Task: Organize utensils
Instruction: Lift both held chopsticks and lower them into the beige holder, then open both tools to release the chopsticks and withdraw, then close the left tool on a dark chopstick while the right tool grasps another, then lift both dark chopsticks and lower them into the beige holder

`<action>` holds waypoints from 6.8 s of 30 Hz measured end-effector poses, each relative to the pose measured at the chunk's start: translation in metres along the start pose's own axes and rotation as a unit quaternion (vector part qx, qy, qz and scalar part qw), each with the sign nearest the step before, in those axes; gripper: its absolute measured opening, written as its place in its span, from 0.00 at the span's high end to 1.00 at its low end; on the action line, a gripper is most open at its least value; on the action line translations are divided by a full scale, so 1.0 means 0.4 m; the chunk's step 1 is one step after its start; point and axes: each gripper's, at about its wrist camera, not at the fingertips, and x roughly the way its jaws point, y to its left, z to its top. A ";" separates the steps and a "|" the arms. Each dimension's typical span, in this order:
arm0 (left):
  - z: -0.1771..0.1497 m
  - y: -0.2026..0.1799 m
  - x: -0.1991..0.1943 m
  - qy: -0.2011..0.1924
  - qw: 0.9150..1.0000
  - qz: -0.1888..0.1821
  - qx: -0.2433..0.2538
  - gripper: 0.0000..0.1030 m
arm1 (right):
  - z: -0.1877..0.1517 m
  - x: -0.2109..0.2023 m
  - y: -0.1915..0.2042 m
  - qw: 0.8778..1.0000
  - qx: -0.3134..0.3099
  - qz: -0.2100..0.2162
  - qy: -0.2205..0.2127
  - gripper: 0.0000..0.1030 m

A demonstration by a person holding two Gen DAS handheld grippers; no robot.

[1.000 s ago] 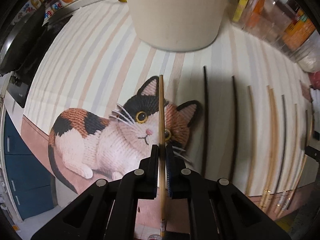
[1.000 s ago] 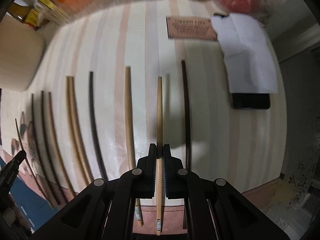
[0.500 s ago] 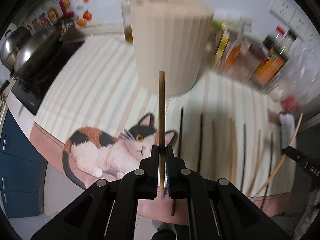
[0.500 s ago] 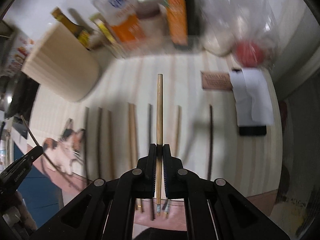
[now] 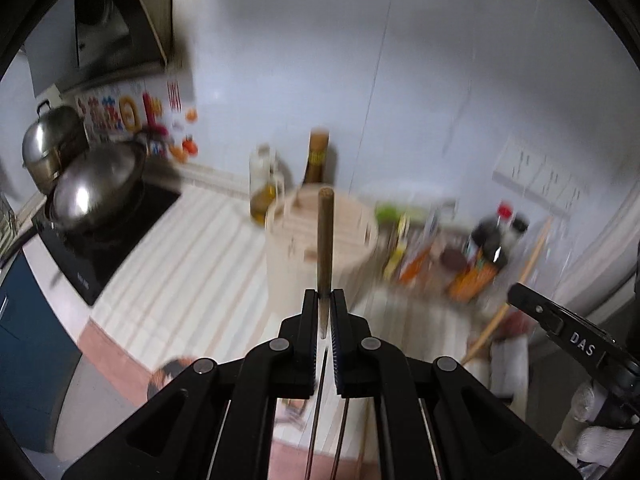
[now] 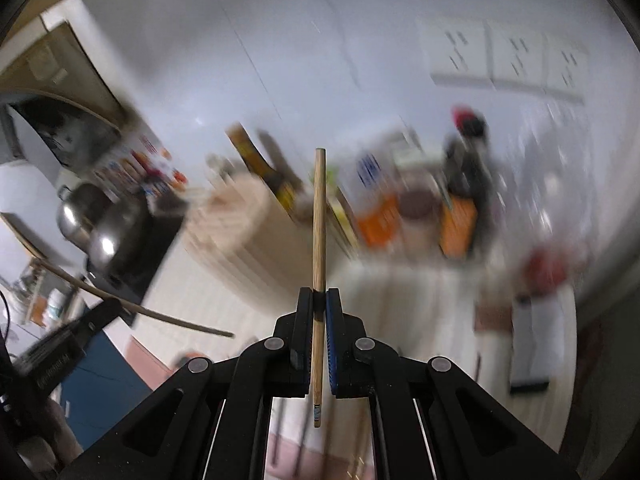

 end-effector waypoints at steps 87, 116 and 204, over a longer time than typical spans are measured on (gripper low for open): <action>-0.387 0.051 0.514 0.256 0.962 0.073 0.062 0.02 | -0.351 0.389 -0.283 0.960 0.113 -0.110 0.233 0.61; -0.485 0.015 0.555 0.310 0.948 0.021 0.068 0.96 | -0.449 0.441 -0.293 0.926 0.053 -0.145 0.344 0.95; 0.384 0.066 0.326 -0.012 0.999 -0.041 0.002 0.97 | 0.367 0.214 0.246 0.996 -0.064 0.016 -0.063 0.96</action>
